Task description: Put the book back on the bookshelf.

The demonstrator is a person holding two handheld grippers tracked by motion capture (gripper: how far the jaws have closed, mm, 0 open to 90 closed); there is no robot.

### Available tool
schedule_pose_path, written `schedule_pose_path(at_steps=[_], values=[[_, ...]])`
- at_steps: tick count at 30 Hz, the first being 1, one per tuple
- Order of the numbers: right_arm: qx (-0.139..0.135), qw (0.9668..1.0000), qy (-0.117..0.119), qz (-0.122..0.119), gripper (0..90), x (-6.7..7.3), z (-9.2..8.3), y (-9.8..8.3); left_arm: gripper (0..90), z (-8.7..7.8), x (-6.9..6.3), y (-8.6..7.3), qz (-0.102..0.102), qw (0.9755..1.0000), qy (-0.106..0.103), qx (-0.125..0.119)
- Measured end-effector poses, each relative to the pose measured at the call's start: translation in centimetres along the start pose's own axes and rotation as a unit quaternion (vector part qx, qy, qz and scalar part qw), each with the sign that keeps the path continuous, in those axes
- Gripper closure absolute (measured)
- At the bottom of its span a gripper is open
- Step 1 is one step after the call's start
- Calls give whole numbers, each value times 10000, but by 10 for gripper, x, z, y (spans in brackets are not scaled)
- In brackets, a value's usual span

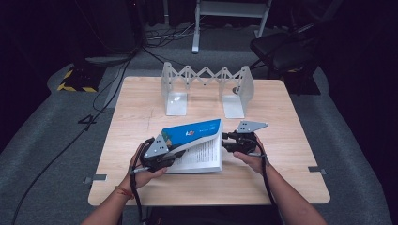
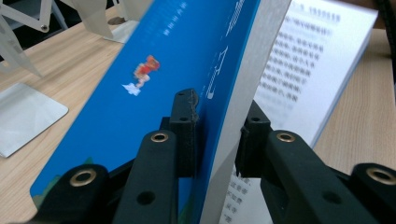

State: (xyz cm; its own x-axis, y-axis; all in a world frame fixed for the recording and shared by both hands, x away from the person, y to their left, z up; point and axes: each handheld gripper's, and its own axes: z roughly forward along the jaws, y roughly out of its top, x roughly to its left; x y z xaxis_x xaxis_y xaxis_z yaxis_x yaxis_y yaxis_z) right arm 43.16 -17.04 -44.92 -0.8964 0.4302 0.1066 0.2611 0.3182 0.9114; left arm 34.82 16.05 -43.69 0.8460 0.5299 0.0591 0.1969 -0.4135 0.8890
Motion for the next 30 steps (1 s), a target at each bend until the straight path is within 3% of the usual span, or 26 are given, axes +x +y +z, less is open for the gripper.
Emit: schedule_pose_path(at_steps=[2, 10, 18, 20, 25, 30], values=[[-141, 9999, 7, -3, 638, 1, 0, 7, 731, -4, 3, -1, -70, 9999, 9, -113], [-277, 9993, -52, -237, 639, 10, 9, 35, 715, -17, 9, -11, -323, 9984, 40, -468], [-413, 9983, -63, -409, 639, 23, 16, 56, 637, -24, 9, -17, -296, 9981, 142, -529], [-410, 9983, -79, -405, 639, 24, 17, 57, 652, -23, 12, -18, -461, 9971, 65, -601], [-524, 9978, -93, -388, 642, 20, 10, 57, 704, -14, 16, -11, -519, 9960, -111, -716], [-756, 9965, -259, -232, 684, 11, -7, 56, 699, 9, 8, 7, -326, 9956, -423, -765]])
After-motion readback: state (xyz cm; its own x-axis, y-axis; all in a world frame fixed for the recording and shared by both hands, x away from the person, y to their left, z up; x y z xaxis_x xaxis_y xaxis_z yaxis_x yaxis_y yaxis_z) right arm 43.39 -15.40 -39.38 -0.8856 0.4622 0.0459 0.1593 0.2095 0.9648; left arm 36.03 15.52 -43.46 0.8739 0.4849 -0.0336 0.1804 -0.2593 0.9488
